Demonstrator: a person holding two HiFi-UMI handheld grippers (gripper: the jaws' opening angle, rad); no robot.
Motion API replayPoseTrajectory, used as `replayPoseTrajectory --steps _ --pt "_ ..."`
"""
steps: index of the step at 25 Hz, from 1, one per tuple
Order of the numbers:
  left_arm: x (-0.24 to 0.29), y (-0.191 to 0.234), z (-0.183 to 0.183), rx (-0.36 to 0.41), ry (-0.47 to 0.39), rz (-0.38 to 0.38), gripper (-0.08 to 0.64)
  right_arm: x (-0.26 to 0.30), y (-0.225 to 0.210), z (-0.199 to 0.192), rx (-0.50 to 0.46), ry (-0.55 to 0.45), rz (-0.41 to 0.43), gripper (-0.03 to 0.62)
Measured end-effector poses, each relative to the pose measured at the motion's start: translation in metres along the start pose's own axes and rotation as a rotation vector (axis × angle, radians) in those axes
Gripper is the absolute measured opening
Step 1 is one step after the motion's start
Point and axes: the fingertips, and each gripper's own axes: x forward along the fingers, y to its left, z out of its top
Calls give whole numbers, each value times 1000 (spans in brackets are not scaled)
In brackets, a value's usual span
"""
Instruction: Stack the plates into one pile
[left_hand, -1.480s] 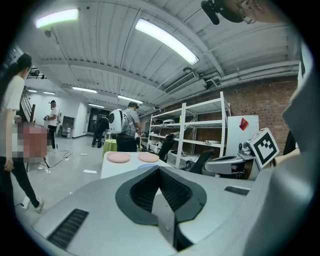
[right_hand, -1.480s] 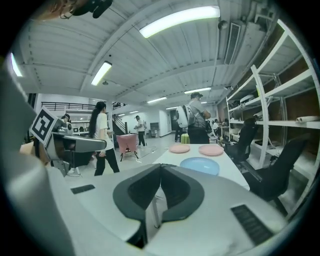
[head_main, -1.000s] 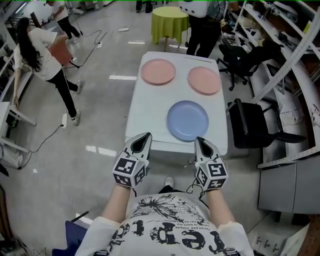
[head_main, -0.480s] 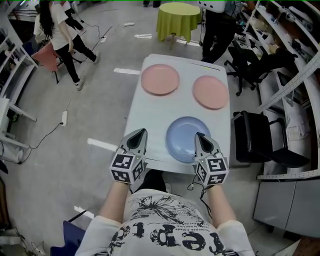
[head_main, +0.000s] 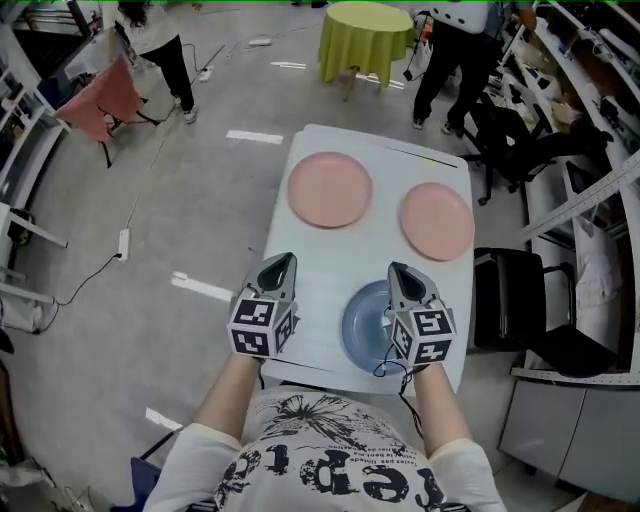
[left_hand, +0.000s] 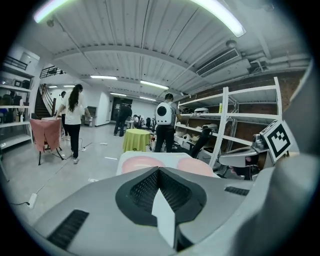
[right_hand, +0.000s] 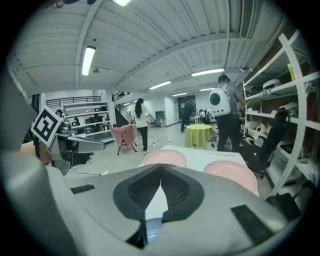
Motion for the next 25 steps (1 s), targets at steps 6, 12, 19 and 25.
replayPoseTrajectory --steps 6,12,19,25 --pt "79 46 8 1 84 -21 5 85 -25 19 -1 58 -46 6" --pt "145 88 0 -29 189 -57 80 163 -48 12 30 155 -54 75" --pt "208 145 -26 -132 301 -49 114 240 -83 -20 62 276 -140 120" --pt "258 174 -42 -195 378 -38 137 289 -114 -38 138 374 -216 126"
